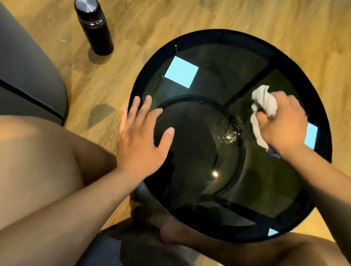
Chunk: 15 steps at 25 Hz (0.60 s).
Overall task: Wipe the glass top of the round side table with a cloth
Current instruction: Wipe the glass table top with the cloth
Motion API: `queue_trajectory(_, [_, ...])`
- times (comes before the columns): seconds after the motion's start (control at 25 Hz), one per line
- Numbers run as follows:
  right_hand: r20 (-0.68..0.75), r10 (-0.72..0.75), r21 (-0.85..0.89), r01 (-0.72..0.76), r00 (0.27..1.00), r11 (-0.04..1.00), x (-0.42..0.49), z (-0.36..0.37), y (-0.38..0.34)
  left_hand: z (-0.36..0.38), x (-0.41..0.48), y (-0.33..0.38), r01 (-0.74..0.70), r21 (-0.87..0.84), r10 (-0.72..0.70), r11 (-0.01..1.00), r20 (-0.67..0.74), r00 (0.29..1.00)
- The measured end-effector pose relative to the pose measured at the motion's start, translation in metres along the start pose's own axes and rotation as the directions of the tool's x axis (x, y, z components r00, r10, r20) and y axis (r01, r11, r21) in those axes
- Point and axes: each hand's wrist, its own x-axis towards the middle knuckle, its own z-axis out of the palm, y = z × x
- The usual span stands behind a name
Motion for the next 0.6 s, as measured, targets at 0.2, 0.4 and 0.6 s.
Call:
queue_trajectory(0.2, [-0.024,0.055,-0.047,-0.056,0.998,0.997,0.131,0.023,-0.056,0.001,-0.001,-0.002,-0.005,-0.048,0.005,0.999,-0.014,1.000])
queue_trajectory(0.4, [-0.024,0.077,0.024,-0.076,0.997,0.997,0.174,0.026,-0.051,0.002,-0.001,-0.003,-0.014,-0.053,0.013,0.998,-0.018,1.000])
queue_trajectory(0.6, [0.002,0.107,-0.061,-0.107,0.994,0.992,0.144,0.005,0.031,0.002,0.000,-0.002,-0.005,-0.042,0.004,0.999,-0.023,1.000])
